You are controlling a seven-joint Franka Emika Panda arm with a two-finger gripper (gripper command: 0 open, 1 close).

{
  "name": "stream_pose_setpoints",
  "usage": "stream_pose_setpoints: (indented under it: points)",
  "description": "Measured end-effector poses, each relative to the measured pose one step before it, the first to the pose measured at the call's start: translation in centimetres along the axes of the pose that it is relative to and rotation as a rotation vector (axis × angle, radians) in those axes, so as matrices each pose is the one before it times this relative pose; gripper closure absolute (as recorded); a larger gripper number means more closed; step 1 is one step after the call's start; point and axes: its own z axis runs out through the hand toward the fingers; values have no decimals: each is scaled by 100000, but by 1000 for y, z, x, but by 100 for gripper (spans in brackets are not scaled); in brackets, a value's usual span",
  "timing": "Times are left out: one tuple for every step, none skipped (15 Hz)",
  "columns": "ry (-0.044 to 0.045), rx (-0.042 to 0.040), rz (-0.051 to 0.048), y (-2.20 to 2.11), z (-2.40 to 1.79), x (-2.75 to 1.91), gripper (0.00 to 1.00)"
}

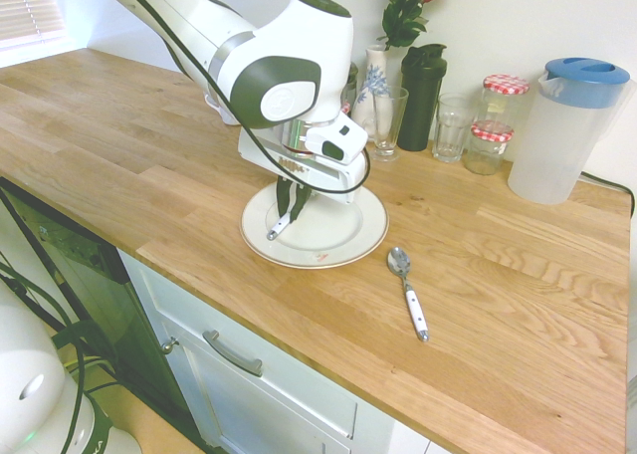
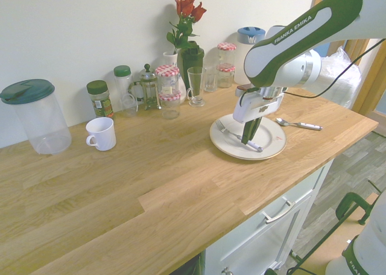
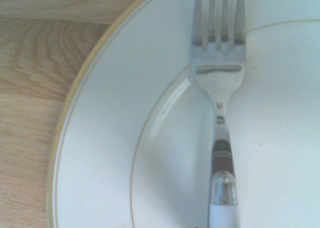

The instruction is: Put the fork into the plate

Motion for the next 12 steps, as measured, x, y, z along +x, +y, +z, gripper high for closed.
stream_pose_setpoints:
  points:
    - [10,-7,8,5,-3,5,0]
    - [66,-26,84,46,-22,37,0]
    - [143,47,270,93,-62,90,0]
    - [248,154,259,60,-138,112,0]
    - [212,147,247,71,-154,95,0]
    - [127,78,93,48,-149,13,0]
    - [211,178,-29,-19,-196,-29,0]
    - [289,290,12,-4,-282,-28,0]
    - [585,470,179,68,-399,5,0]
    - [623,538,295,116,-510,0,0]
    - [523,543,517,199,-574,-2,0]
    - [785,660,535,199,-608,5,0]
